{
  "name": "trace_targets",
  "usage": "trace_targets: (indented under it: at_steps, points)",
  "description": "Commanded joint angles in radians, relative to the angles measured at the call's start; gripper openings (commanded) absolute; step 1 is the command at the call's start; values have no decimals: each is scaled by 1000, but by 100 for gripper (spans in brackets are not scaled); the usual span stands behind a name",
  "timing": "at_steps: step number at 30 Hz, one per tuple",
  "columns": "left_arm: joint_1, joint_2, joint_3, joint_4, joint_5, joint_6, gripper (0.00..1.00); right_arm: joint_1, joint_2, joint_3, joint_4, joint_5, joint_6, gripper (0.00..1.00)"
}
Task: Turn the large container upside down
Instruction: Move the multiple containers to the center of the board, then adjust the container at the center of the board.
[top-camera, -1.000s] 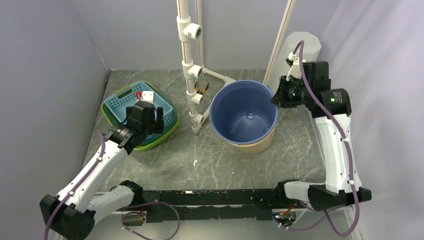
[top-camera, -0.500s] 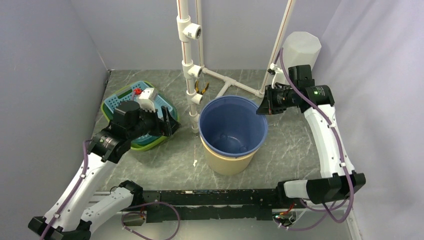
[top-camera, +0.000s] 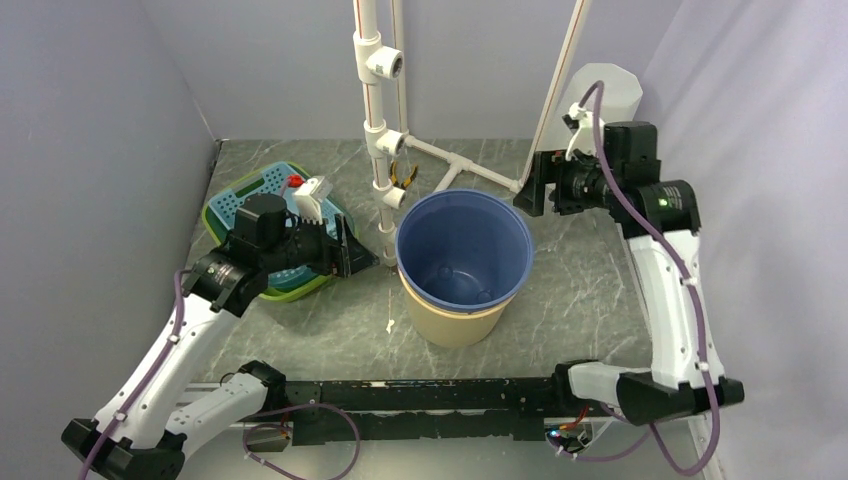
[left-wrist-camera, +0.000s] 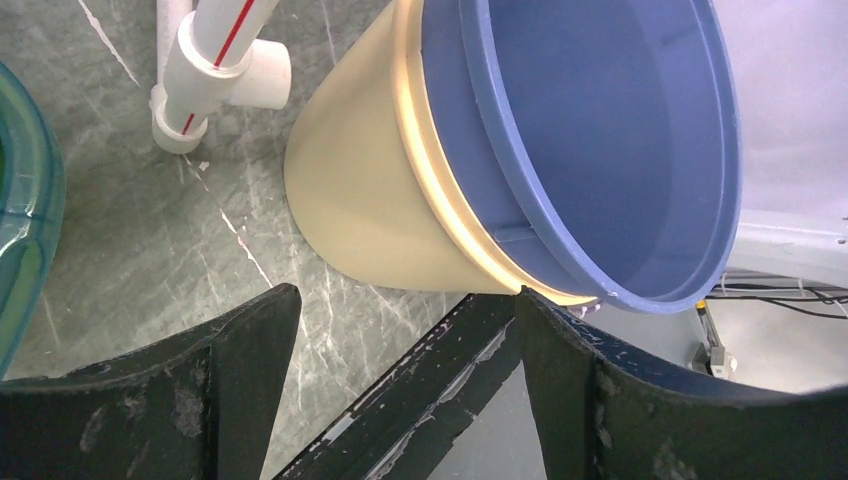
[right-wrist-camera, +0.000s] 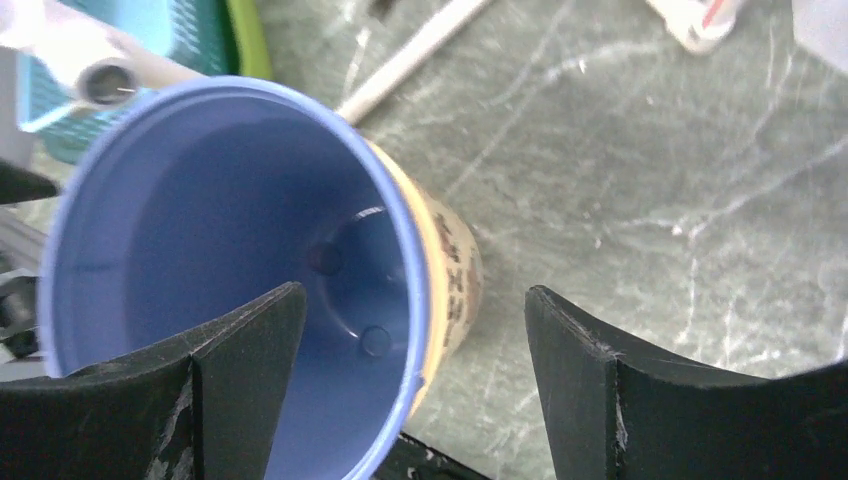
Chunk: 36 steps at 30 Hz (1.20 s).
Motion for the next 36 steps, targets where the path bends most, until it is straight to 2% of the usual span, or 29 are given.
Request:
trace_targets:
  at_steps: [1,4,10,13,19,22,28,36]
  points:
    - [2,6,-8,56,39,-28,84,48,-83,97,56,-102,32,84]
    - [2,17,-29,73,27,-54,84,223,-58,122,41,-43,33,84]
    - [2,37,-35,78,-6,-75,84,649,55,142,0,212,-11,80]
    - [2,47,-35,75,-13,-93,84,763,86,168,25,234,-35,79]
    - [2,51,-70,110,12,-134,84,913,146,197,14,244,-81,73]
    - [2,53,-79,92,20,-138,84,963,170,188,-5,276,-106,67]
    - [2,30,-110,92,34,-171,85,979,187,168,-11,295,-114,60]
    - [2,-17,-200,177,139,-285,85,983,195,117,4,310,-109,52]
